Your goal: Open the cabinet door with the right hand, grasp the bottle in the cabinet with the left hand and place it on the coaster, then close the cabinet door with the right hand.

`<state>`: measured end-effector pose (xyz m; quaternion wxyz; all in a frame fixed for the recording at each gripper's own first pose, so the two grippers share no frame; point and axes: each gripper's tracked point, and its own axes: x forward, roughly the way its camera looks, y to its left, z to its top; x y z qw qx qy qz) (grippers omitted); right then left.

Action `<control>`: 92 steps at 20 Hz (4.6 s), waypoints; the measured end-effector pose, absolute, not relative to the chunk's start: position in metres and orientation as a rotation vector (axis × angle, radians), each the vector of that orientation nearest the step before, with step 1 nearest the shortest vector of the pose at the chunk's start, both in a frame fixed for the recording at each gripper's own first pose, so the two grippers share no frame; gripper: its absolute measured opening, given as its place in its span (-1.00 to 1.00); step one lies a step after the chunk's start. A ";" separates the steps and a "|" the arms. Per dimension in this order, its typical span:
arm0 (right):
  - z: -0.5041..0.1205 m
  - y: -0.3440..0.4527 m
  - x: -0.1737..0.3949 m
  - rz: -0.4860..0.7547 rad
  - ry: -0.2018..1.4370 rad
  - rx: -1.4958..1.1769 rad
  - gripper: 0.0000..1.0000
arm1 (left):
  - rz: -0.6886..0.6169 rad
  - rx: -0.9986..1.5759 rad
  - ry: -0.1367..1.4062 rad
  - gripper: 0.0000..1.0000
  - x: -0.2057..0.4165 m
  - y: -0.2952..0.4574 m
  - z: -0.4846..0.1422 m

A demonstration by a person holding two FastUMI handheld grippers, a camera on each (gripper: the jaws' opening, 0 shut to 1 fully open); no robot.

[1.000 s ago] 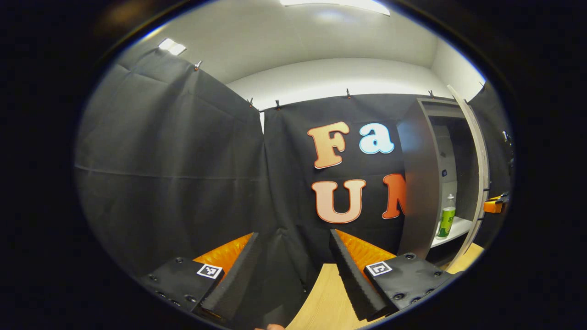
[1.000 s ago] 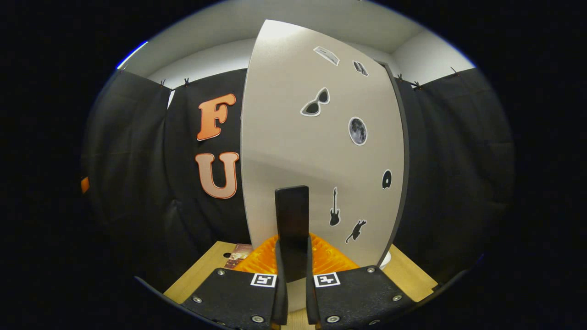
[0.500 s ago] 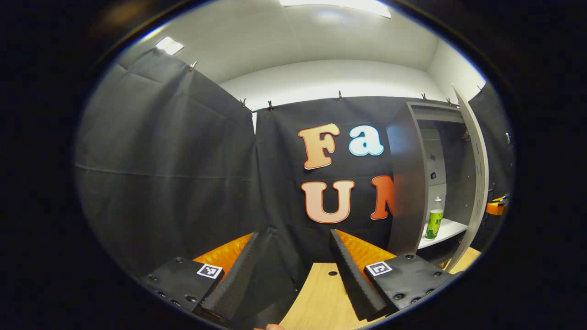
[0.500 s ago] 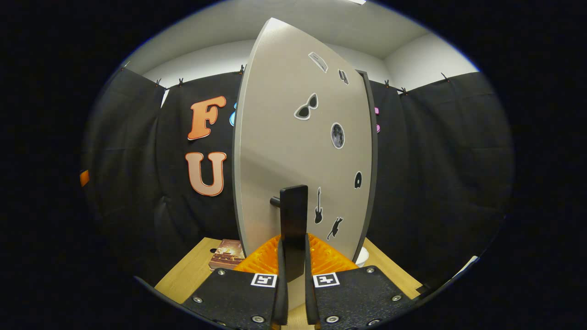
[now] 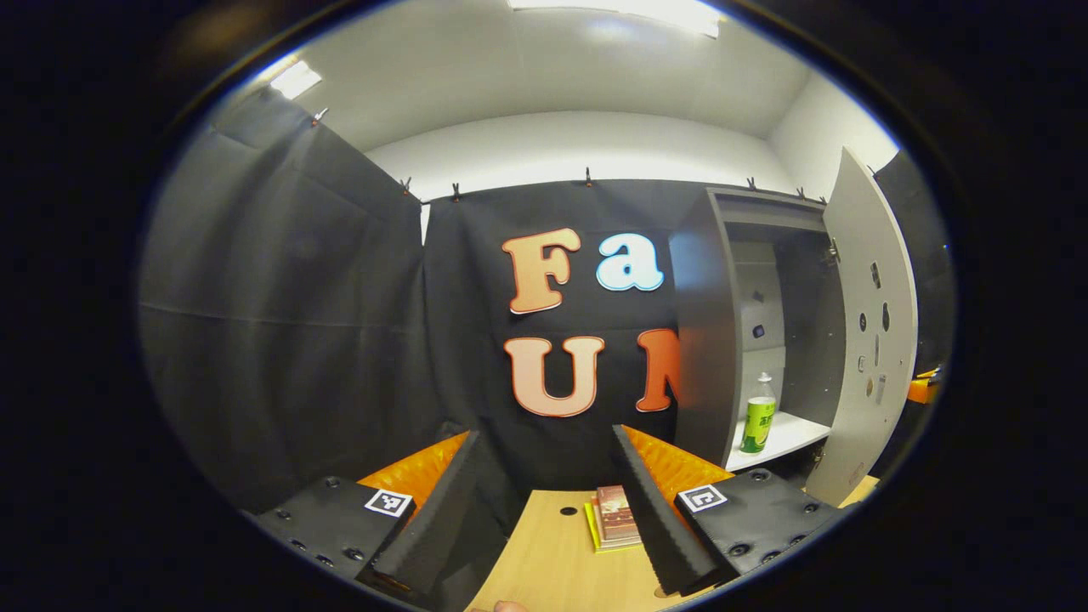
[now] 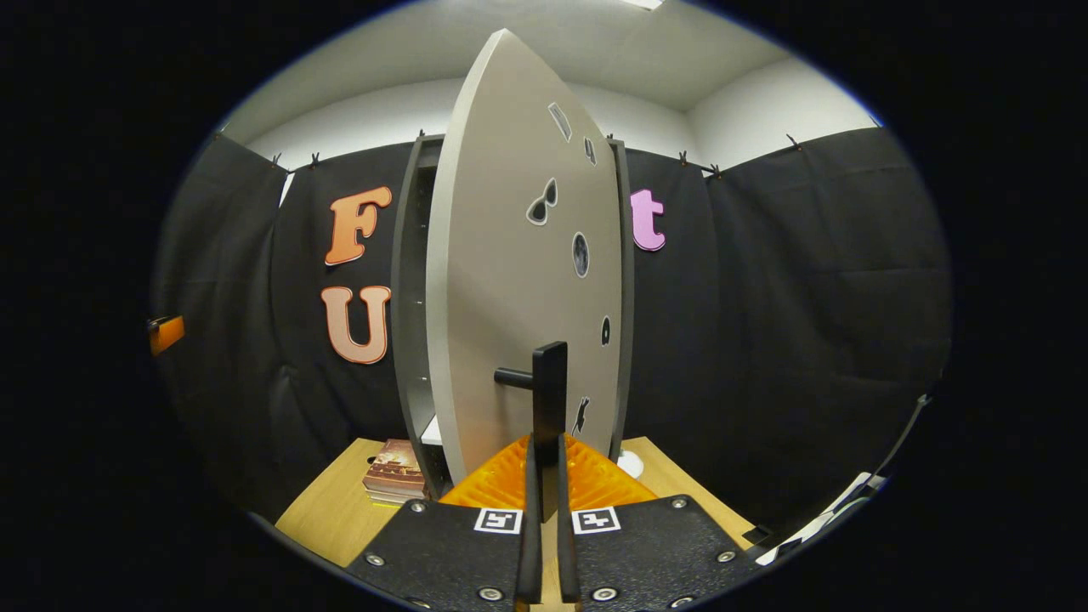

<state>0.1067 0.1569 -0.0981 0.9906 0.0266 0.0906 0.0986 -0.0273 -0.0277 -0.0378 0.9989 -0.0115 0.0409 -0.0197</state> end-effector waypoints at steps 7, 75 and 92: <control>-0.100 0.104 0.104 0.114 0.199 0.080 -0.93 | -0.085 -0.031 0.075 0.96 -0.016 -0.085 -0.034; -0.122 -0.231 0.087 -0.390 0.220 0.082 0.86 | -0.380 -0.118 0.248 0.66 0.203 -0.472 -0.180; -0.115 -0.188 0.095 -0.245 0.203 0.076 0.86 | -0.317 -0.066 0.207 0.67 0.072 -0.342 -0.168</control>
